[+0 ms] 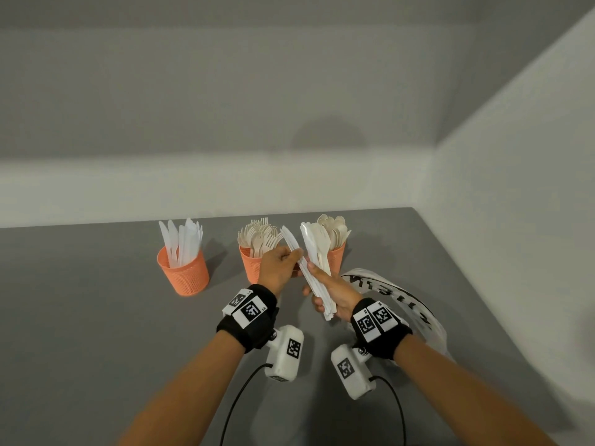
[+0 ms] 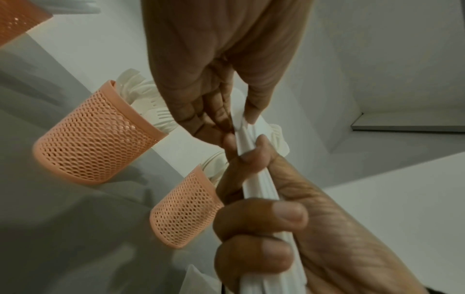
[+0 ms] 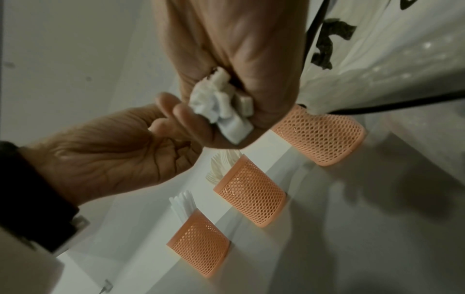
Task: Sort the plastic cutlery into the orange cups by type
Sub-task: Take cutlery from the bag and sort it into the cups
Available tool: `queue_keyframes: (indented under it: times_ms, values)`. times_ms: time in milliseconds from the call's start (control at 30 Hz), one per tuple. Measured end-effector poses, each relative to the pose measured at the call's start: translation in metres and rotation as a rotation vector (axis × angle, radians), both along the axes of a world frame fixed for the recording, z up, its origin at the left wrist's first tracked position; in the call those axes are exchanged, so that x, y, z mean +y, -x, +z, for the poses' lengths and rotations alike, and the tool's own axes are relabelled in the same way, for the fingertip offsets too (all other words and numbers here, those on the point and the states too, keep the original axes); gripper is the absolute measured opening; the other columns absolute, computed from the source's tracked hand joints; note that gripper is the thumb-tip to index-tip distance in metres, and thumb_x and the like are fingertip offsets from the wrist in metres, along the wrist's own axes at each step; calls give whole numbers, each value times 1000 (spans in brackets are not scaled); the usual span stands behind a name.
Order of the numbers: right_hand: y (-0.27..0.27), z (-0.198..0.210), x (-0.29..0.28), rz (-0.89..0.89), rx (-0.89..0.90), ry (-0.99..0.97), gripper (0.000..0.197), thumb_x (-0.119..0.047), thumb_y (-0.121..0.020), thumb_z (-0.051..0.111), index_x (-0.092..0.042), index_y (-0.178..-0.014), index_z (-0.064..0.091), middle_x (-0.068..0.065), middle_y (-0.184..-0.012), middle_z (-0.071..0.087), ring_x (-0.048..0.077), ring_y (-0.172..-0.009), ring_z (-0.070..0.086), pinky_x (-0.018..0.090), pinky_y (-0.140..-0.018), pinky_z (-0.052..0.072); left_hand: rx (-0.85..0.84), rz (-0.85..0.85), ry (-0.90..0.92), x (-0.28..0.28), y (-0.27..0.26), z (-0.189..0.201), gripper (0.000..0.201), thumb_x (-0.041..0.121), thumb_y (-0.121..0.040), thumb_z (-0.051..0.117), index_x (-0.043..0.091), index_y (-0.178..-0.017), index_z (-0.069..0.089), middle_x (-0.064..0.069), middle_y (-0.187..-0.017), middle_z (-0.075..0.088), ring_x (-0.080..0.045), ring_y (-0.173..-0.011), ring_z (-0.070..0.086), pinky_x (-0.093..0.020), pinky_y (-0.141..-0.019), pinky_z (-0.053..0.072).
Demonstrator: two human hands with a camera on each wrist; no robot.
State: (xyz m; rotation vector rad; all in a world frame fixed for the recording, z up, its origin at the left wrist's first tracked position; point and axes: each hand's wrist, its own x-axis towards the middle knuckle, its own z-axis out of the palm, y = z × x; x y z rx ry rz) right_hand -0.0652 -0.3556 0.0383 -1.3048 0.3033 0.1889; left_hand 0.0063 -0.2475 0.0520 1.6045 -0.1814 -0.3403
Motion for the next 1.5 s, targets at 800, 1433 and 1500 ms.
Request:
queue_keyframes:
  times_ms: [800, 1433, 1500]
  values:
    - [0, -4, -7, -62, 73, -15, 24, -33, -97, 44, -15, -93, 59, -1, -58, 62, 10, -46, 59, 22, -48, 52, 26, 200, 147, 4, -7, 16, 23, 32, -98, 39, 10, -94, 39, -2, -56, 34, -6, -33, 35, -18, -36, 32]
    - [4, 6, 0, -3, 27, -87, 35, -44, -98, 29, -22, -100, 56, 1, -62, 64, 3, -32, 39, 12, -30, 27, 7, 22, -21, 2, 13, 8, 17, 19, -90, 58, 3, -88, 56, -1, -57, 54, 0, -32, 43, -13, -31, 27]
    - [4, 6, -1, -46, 25, -109, 32, -41, -99, 31, -20, -101, 56, 2, -63, 65, 4, -32, 39, 12, -30, 29, 44, 39, 6, 3, 14, 8, 16, 19, -92, 54, 3, -93, 57, 9, -43, 48, -2, -27, 36, -13, -31, 25]
